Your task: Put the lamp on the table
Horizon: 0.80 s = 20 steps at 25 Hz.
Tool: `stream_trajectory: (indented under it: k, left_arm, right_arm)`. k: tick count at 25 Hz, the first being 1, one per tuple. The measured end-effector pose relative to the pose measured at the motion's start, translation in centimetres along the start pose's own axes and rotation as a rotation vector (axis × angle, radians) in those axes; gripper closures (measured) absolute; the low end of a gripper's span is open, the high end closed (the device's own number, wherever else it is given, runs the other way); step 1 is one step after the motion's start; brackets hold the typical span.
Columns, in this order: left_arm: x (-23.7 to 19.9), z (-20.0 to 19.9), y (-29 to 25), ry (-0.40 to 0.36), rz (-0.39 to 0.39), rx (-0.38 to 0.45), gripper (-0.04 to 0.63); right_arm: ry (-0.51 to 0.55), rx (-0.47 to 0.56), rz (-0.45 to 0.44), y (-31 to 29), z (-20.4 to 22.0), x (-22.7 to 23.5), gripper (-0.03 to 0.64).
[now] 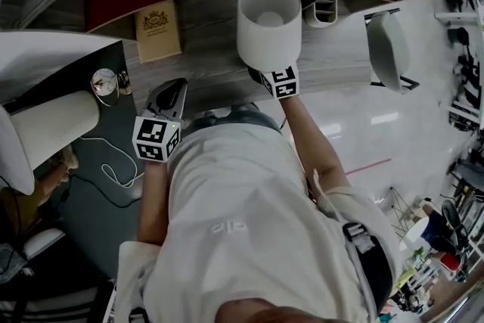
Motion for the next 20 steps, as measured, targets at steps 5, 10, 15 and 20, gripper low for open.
stream_trajectory:
  k: [5,10,15,20]
  left_arm:
    - [-0.2,0.1,-0.1,0.017,-0.029,-0.003,0.581]
    - [0.2,0.2,-0.4,0.024,-0.040,-0.008,0.581]
    - [0.6,0.3,-0.7,0.026,-0.041,-0.010,0.581]
    - [0.7,0.5,-0.9,0.026,-0.037,-0.017,0.581]
  right_arm:
    - [0.006,0.030,-0.029,-1.3,0.5,0.4,0.500]
    - [0.027,0.048,-0.045,-2.4,1.2,0.9,0.501]
    - [0.027,0.064,-0.062,-2.7,1.7,1.5,0.502]
    - [0.035,0.063,-0.075,-2.8,1.9,1.5,0.497]
Point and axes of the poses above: the fingertips, and each gripper's own axes: y backward along the fingers, x to its right, z out of its underside, the point moved 10 cm from there along y, backward along the fingers, and after that the axes turned 14 degrees about y, right-handed, at the moved point
